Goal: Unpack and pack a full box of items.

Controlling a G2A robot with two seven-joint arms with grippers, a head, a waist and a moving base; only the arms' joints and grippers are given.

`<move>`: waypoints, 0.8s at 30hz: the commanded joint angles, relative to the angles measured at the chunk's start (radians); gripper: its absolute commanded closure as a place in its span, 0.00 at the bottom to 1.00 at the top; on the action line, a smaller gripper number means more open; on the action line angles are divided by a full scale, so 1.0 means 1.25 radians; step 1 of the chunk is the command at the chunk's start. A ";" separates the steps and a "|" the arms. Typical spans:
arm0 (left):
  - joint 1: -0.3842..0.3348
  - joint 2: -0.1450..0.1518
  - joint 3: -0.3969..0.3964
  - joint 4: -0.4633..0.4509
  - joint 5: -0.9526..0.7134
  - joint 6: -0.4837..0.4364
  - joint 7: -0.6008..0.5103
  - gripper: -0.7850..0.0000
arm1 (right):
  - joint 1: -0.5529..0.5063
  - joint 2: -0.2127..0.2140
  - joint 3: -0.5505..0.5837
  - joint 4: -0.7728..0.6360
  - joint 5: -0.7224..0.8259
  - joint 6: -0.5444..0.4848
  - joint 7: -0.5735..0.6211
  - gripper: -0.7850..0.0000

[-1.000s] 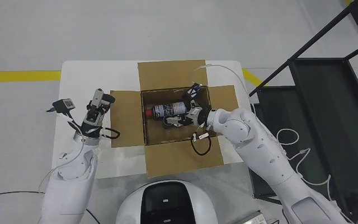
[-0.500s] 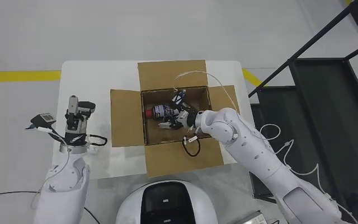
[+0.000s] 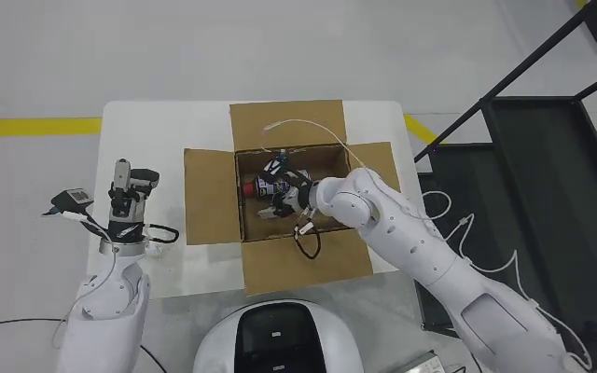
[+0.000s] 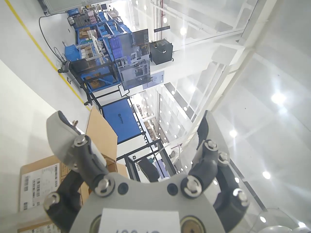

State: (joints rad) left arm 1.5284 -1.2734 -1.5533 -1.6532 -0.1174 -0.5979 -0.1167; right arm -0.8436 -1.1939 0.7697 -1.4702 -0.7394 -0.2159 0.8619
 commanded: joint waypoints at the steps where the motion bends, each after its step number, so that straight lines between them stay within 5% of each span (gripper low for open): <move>1: 0.000 0.000 0.000 0.000 0.000 0.000 0.000 0.00 | 0.020 -0.009 -0.018 0.037 0.007 0.007 0.015 0.00; 16: 0.000 0.000 0.000 0.000 0.000 0.000 0.000 0.00 | 0.111 -0.072 -0.110 0.208 -0.003 0.048 0.035 0.00; 24: 0.000 0.000 0.000 0.000 0.000 0.000 0.000 0.00 | 0.123 -0.096 -0.134 0.271 0.000 0.046 0.020 0.19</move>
State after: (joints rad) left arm 1.5284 -1.2734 -1.5533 -1.6532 -0.1174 -0.5979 -0.1167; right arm -0.6907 -1.3114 0.6048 -1.1392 -0.7382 -0.1581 0.8893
